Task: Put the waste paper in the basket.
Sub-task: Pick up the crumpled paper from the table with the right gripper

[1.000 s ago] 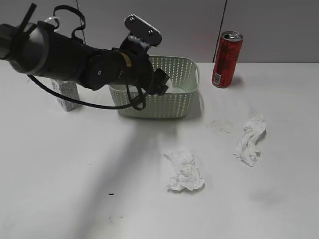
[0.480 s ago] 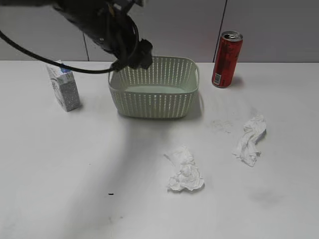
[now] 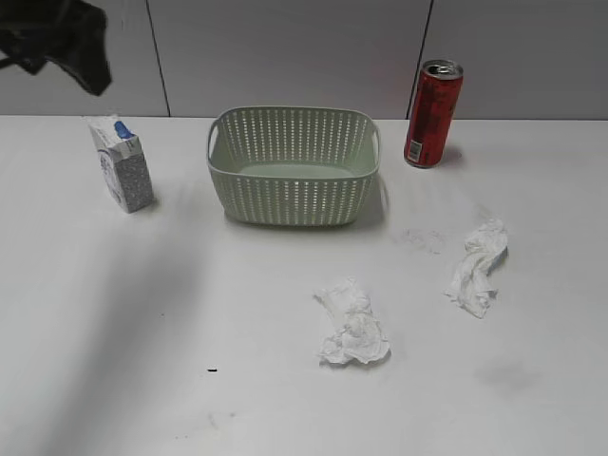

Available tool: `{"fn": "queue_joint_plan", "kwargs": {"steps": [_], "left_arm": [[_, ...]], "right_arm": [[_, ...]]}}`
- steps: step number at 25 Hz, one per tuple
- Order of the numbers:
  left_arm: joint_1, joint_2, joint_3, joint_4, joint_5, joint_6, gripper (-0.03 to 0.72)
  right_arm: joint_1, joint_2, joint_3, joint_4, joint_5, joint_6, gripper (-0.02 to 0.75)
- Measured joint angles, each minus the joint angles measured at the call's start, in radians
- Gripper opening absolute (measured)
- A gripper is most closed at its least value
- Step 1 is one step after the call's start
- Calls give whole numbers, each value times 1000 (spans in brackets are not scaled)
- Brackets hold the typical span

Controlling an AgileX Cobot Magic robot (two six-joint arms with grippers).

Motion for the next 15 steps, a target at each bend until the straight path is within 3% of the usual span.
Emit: {"fn": "queue_joint_plan", "kwargs": {"steps": [5,9,15], "left_arm": [[133,-85,16,1,38,-4,591],[214,-192,99,4,40,-5,591],[244,-449,352,0,43,-6,590]], "right_arm": [[0,0,0,0,0,0,585],[0,0,0,0,0,0,585],[0,90,-15,1,-29,0,585]]}}
